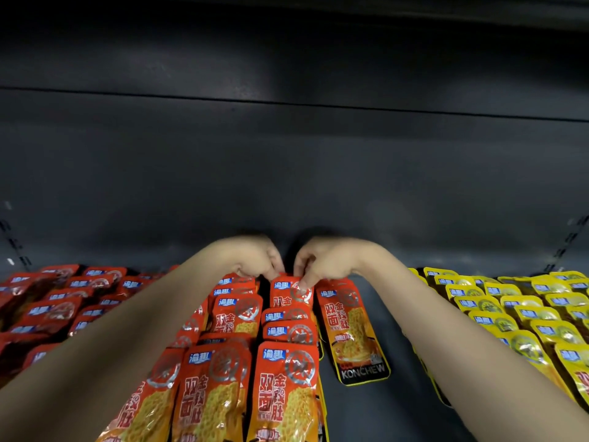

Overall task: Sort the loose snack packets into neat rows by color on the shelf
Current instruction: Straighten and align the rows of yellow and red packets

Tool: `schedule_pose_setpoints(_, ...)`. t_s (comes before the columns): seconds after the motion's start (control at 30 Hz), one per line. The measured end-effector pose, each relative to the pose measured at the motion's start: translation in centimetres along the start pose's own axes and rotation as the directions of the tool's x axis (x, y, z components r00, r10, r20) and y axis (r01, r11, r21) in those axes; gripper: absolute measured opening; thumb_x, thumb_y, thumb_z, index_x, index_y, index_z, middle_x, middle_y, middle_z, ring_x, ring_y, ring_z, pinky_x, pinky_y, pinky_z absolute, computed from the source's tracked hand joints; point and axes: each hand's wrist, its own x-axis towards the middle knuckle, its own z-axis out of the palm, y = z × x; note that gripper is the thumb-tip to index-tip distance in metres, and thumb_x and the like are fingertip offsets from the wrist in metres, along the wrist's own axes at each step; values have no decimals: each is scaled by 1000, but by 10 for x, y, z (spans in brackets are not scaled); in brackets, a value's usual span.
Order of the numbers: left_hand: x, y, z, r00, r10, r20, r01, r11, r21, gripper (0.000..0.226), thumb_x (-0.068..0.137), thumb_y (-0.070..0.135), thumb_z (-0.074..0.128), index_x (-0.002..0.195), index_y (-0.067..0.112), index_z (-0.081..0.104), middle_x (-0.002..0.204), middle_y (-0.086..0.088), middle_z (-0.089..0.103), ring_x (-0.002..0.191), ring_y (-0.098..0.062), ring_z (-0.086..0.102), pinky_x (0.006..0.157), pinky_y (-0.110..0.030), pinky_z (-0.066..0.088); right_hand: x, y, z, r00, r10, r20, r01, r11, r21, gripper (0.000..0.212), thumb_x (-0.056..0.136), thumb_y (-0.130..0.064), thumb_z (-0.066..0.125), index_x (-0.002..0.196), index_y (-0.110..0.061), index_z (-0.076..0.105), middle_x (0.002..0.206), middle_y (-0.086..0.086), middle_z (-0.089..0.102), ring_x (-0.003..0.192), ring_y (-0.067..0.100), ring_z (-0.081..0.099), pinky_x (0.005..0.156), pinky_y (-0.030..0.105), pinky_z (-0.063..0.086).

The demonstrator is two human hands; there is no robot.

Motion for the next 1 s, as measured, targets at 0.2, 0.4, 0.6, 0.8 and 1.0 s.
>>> schedule_pose_setpoints(0.2, 3, -2, -2, 999, 28, -32, -27, 999, 20, 23, 89, 16, 63, 112, 14, 67, 111, -3, 68, 87, -11, 60, 67, -15, 47, 6, 1, -3, 1000, 0, 18, 1, 1000, -18, 24, 81, -20, 72, 105, -16, 66, 85, -6, 62, 82, 14, 60, 77, 28, 50)
schedule_pose_setpoints(0.4, 3, -3, -1, 1000, 21, -21, -21, 1000, 21, 25, 90, 15, 63, 115, 14, 67, 111, -5, 69, 76, -7, 59, 61, -14, 47, 4, 2, 0, 1000, 12, 27, -11, 1000, -25, 29, 82, -21, 71, 110, -13, 65, 90, -4, 61, 80, 13, 59, 67, 20, 48)
schedule_pose_setpoints(0.6, -1, -7, -4, 995, 12, -100, -8, 999, 45, 32, 88, 21, 65, 120, 17, 64, 117, -2, 66, 100, -17, 63, 85, -27, 52, 2, 6, 2, 999, 24, -36, -26, 999, -36, 29, 83, -25, 70, 109, -13, 65, 92, -5, 60, 85, 13, 59, 68, 23, 47)
schedule_pose_setpoints(0.8, -26, -4, -12, 977, 106, -185, -79, 986, 148, 18, 85, 11, 65, 71, 22, 66, 77, 4, 66, 77, -12, 64, 69, -26, 51, -10, 1, -2, 996, -16, -84, 9, 997, -80, 15, 85, -29, 67, 95, -18, 65, 83, -6, 61, 82, 14, 59, 68, 25, 47)
schedule_pose_setpoints(1.0, -51, 2, 0, 993, 115, 32, -119, 953, 279, 10, 81, 30, 73, 74, 24, 69, 68, 15, 65, 71, -4, 64, 70, -23, 52, -18, -21, 11, 995, -78, -56, 66, 979, -193, 26, 77, -34, 73, 96, -17, 73, 94, -2, 69, 88, 16, 63, 78, 31, 52)
